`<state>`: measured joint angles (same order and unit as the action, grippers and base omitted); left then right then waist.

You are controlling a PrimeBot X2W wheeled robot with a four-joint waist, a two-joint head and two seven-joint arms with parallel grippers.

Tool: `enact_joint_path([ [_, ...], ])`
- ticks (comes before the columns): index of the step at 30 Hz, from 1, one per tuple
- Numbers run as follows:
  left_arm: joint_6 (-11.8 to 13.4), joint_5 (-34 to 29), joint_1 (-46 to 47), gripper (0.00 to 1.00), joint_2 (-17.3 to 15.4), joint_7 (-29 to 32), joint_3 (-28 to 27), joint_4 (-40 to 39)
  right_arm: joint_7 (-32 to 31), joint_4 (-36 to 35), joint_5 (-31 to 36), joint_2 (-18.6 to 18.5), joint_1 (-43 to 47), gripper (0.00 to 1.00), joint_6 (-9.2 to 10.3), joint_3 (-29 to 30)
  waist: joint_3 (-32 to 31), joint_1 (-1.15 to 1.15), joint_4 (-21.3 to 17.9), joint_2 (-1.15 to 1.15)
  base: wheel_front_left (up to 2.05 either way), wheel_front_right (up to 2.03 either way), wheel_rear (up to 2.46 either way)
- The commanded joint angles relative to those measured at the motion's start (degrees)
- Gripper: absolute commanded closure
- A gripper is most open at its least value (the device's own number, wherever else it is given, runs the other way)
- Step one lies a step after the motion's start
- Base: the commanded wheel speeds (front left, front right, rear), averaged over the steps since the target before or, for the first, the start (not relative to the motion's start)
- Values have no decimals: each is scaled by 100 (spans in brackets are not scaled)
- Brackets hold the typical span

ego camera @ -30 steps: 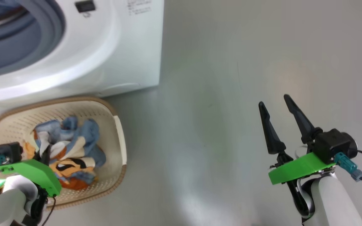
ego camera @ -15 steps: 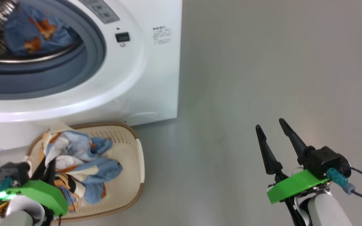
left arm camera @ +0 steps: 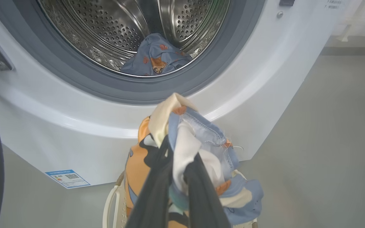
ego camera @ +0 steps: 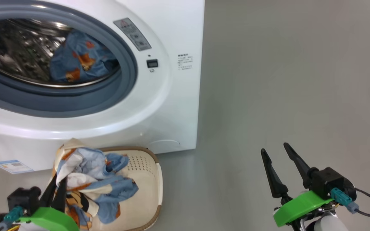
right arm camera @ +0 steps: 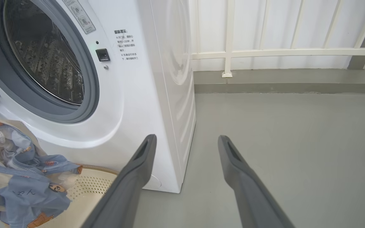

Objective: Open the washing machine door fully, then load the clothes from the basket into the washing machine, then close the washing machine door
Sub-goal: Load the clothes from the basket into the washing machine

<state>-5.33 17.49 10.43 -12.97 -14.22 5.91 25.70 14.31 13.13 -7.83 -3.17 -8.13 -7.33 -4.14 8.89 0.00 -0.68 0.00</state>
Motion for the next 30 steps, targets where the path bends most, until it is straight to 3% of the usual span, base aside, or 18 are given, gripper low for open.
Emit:
enact_joint_path([
  [1, -18, -86, -4, 100, -125, -77, -285, -228, 69, -105, -96, 1, 36, 0, -16, -132, -240, 0, 156, 0, 0, 0, 0],
  [18, -162, -315, -755, 100, 490, -77, -832, -933, 69, -97, -178, 16, 322, 0, -16, 16, -774, 0, 319, 0, 0, 0, 0],
  [30, -206, -406, -898, 100, 702, -78, -959, -1100, 69, -88, -207, 26, 395, 0, -16, 16, -905, 0, 284, 0, 0, 0, 0],
])
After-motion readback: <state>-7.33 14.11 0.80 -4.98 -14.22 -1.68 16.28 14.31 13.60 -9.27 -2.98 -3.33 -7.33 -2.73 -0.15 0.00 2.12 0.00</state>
